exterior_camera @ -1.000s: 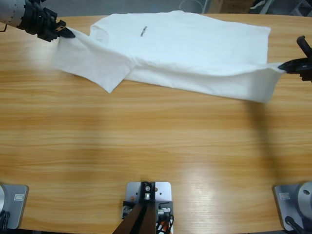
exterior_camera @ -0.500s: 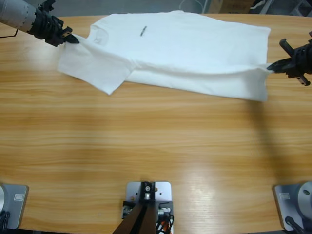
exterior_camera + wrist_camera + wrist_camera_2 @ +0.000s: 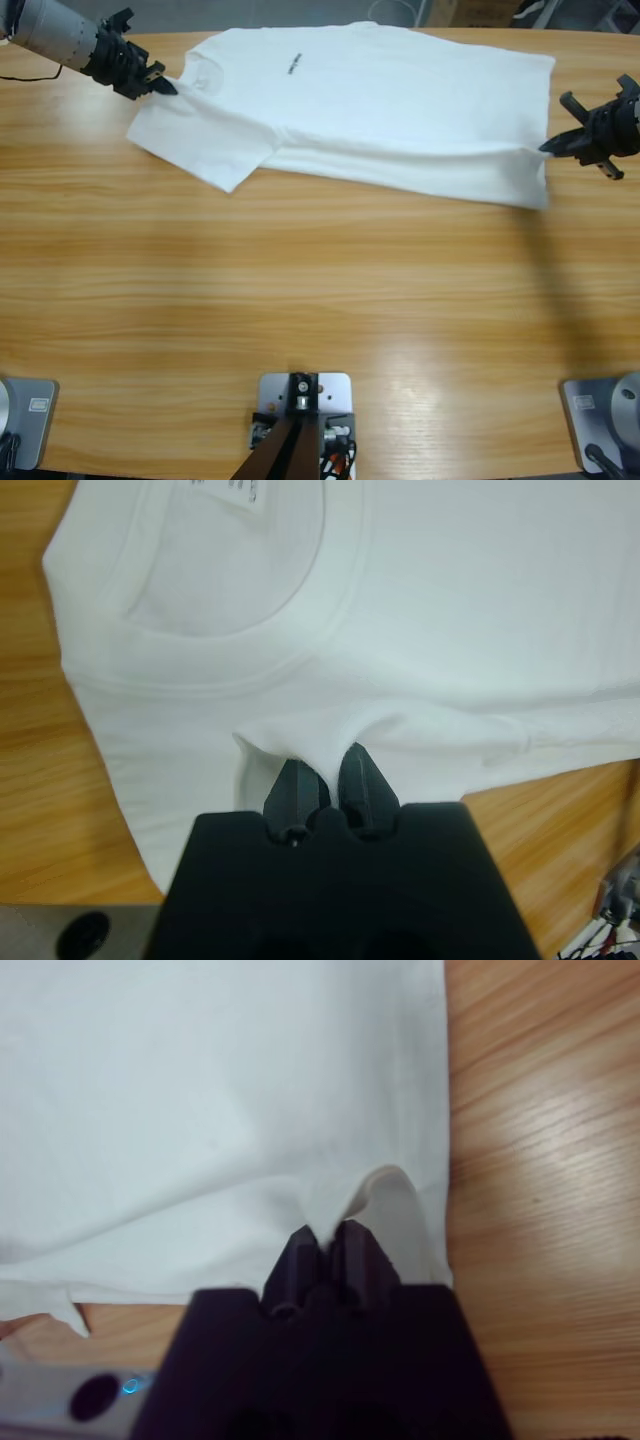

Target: Fold clothes

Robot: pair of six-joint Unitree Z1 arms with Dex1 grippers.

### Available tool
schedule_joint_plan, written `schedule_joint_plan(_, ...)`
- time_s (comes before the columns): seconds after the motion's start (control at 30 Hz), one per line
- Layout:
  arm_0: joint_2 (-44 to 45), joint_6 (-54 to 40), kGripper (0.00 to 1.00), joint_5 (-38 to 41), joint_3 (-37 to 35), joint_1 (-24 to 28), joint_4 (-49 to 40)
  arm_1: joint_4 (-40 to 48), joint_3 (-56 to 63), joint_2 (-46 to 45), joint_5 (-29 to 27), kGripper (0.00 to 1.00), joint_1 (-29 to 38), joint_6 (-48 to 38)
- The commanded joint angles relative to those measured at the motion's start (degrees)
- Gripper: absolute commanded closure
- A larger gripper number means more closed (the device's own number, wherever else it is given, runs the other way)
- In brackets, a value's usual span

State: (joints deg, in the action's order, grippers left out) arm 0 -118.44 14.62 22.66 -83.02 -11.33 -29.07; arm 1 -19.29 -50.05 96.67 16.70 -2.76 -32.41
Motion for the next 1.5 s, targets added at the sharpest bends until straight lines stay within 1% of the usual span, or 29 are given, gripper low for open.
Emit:
schedule_joint_plan(0.03,-5.5,-1.4,1.000,0.8,-3.7,-0.4,-2.0,0.5,0.4,2.6,0.3,1.000,-2.5,2.4)
schedule_joint_plan(0.13,-6.2,-1.4,1.000,0.8,-4.2,-0.1,-2.0,0.3,0.4,2.6,0.6,1.000,-3.6,3.6)
schedule_joint_plan(0.17,-6.4,-1.4,0.955,0.9,-4.4,0.1,-2.0,0.2,0.4,2.6,0.8,1.000,-3.9,4.0)
schedule_joint_plan(0.2,-6.7,-1.4,0.765,0.9,-4.5,0.3,-2.1,0.2,0.4,2.6,0.9,1.000,-4.0,4.2)
schedule_joint_plan(0.23,-7.0,-1.4,0.630,0.9,-4.6,0.3,-2.1,0.2,0.3,2.7,1.0,1.000,-4.0,4.4)
schedule_joint_plan(0.33,-7.6,-1.3,0.455,0.8,-4.8,0.5,-2.1,0.2,0.1,3.5,1.1,1.000,-4.0,4.7)
schedule_joint_plan(0.43,-8.2,-1.3,0.414,0.8,-5.2,0.6,-2.3,0.2,-0.3,4.0,1.2,1.000,-4.0,4.9)
schedule_joint_plan(0.67,-9.1,-1.3,0.414,0.9,-6.2,0.8,-3.1,0.1,-1.4,6.1,1.8,1.000,-4.1,5.8)
schedule_joint_plan(0.7,-9.1,-1.3,0.414,0.9,-6.2,0.9,-3.2,-0.1,-1.7,6.4,2.0,0.813,-4.1,6.2)
schedule_joint_plan(0.73,-9.1,-1.4,0.414,0.9,-6.2,1.0,-3.4,-0.5,-2.4,6.5,2.1,0.272,-4.1,6.8)
schedule_joint_plan(0.77,-9.0,-1.4,0.414,0.9,-6.3,1.3,-3.6,-1.0,-2.8,6.5,2.1,0.127,-4.1,7.4)
schedule_joint_plan(0.8,-8.9,-1.5,0.414,0.9,-6.3,1.6,-3.7,-1.6,-3.3,6.5,1.9,0.069,-4.1,7.9)
schedule_joint_plan(0.83,-8.7,-1.6,0.414,0.9,-6.3,1.9,-3.9,-2.2,-3.5,6.5,1.7,0.029,-4.3,8.2)
schedule_joint_plan(0.9,-8.3,-1.8,0.414,0.9,-6.2,2.7,-4.2,-2.8,-4.3,6.1,1.5,0.000,-4.9,8.7)
schedule_joint_plan(1.13,-5.3,-2.3,0.414,1.1,-4.3,4.1,-4.8,-6.8,-7.2,4.2,0.3,0.000,-7.0,11.1)
schedule_joint_plan(1.3,0.4,-3.4,0.414,4.2,3.5,9.1,-4.8,-8.8,-5.9,0.6,0.6,0.000,-7.2,13.3)
schedule_joint_plan(1.4,3.3,-3.6,0.414,4.6,7.4,9.5,-4.8,-9.5,-4.5,-1.6,1.5,0.000,-7.2,14.0)
schedule_joint_plan(1.5,6.7,-3.4,0.414,4.6,11.3,8.6,-4.5,-10.0,-2.6,-4.4,2.4,0.000,-7.2,14.0)
